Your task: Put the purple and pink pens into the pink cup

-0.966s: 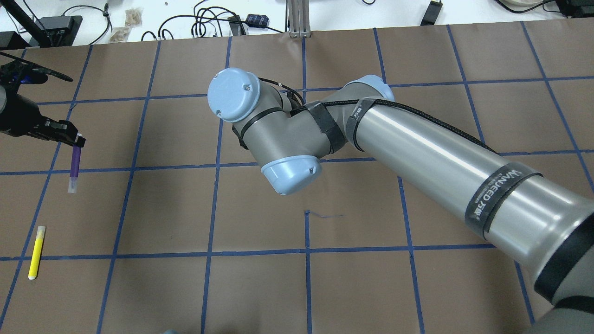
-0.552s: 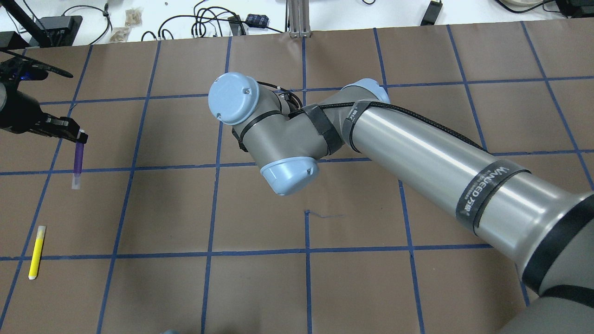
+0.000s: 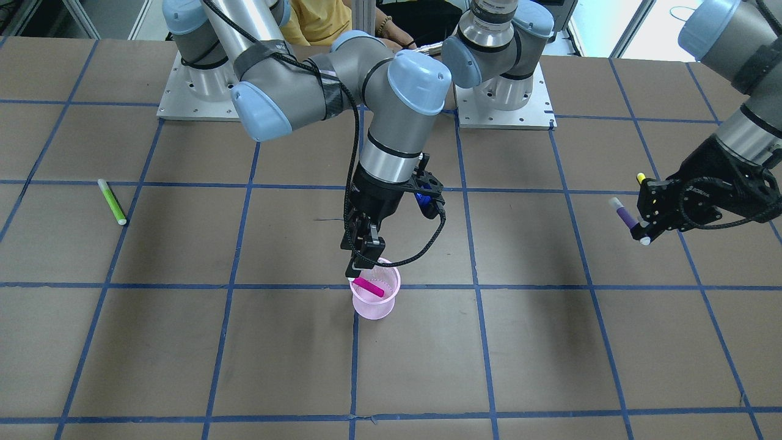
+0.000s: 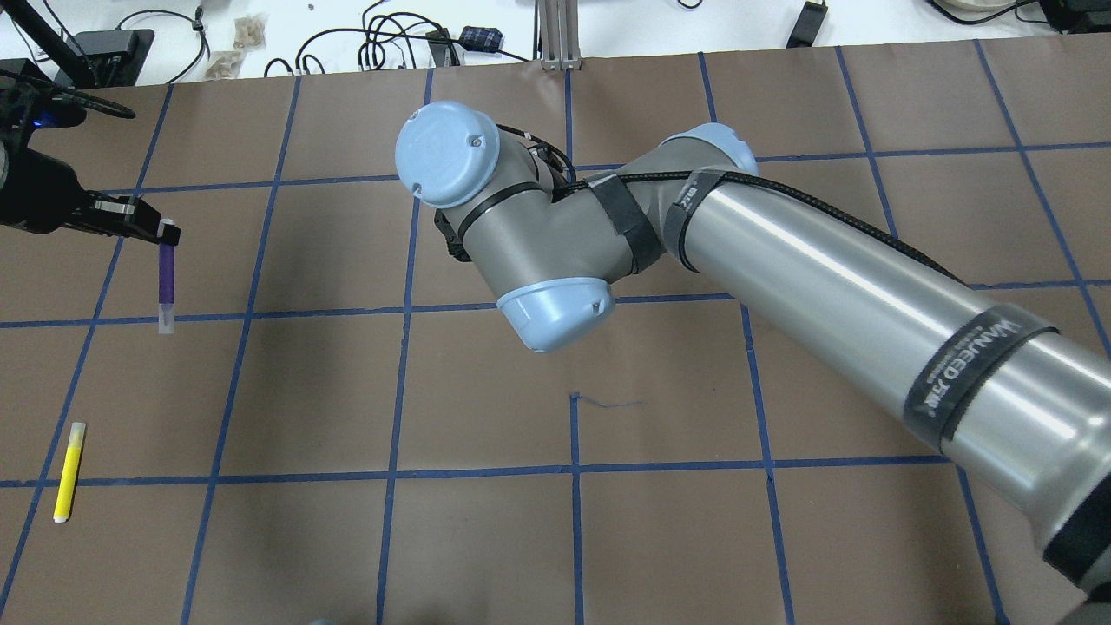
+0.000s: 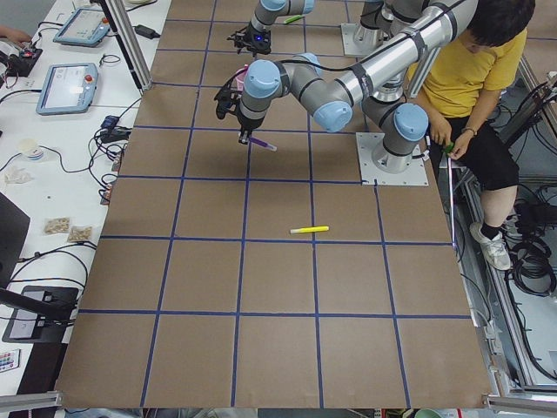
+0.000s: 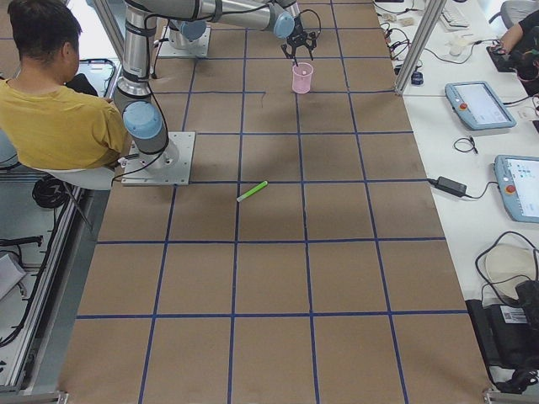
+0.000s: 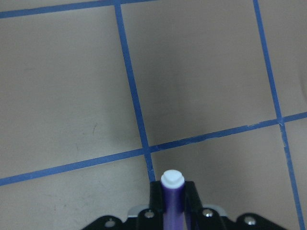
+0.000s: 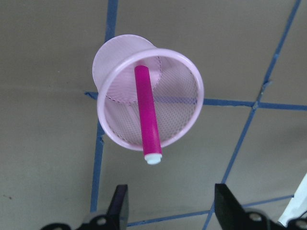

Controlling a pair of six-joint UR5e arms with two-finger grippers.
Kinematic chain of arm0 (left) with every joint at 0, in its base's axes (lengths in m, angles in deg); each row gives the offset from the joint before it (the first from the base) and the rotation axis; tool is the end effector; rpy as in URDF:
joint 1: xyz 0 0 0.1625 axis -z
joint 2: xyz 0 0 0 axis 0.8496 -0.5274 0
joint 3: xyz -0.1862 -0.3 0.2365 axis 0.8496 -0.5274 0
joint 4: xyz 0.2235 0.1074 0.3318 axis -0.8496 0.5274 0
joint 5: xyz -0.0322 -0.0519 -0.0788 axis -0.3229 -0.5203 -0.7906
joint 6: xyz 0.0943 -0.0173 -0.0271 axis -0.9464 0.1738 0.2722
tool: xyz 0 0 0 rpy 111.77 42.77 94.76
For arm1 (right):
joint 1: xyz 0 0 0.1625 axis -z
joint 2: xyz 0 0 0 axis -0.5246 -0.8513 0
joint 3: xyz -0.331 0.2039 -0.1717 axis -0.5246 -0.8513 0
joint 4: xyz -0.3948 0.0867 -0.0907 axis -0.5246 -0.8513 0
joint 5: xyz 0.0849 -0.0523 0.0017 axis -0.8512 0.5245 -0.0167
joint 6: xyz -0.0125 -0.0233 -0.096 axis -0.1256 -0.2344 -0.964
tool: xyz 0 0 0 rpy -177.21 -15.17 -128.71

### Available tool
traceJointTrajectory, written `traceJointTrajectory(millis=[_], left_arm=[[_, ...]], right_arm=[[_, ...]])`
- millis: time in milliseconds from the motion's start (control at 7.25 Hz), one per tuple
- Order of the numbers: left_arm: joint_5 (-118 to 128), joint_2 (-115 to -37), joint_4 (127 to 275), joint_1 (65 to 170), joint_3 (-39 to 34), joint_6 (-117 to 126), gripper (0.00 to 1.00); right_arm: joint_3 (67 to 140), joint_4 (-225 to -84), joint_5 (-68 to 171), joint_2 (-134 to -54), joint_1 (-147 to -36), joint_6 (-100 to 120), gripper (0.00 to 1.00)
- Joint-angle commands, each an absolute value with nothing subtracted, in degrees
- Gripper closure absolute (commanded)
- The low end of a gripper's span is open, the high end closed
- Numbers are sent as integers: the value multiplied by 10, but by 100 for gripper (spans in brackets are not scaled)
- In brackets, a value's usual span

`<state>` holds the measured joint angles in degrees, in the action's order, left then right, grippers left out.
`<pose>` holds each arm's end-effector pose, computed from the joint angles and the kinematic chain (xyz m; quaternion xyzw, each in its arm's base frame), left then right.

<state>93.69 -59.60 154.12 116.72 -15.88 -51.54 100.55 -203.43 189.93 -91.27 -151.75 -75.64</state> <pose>0.1158 -0.5185 0.3802 -0.0896 -0.9761 0.1351 0.1449 0.4009 -0.5104 0.3390 0.7217 -0.6475 0.0330 0.2426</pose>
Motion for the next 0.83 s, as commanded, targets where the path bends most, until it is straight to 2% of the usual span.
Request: traceJointTrajectory(millis=[0,276,414,690], left_arm=[[885,-601,1514,1242,-156,-421,98],[887,-613,1365,1355,-144,-173,98],[887,-616,1298,1384,-154,-124,98],[884,-618,1140,1399,-220,-79,98]], right_arm=[[1007,-1987,1844,-981,-1462,-756,32],[1008,-1936,1782,-1035,-1389,-755,32],[1009,-1905,1740,-1062,-1354,-755,32],[1009,-1838,1675,-1105,-1277,-755,32]])
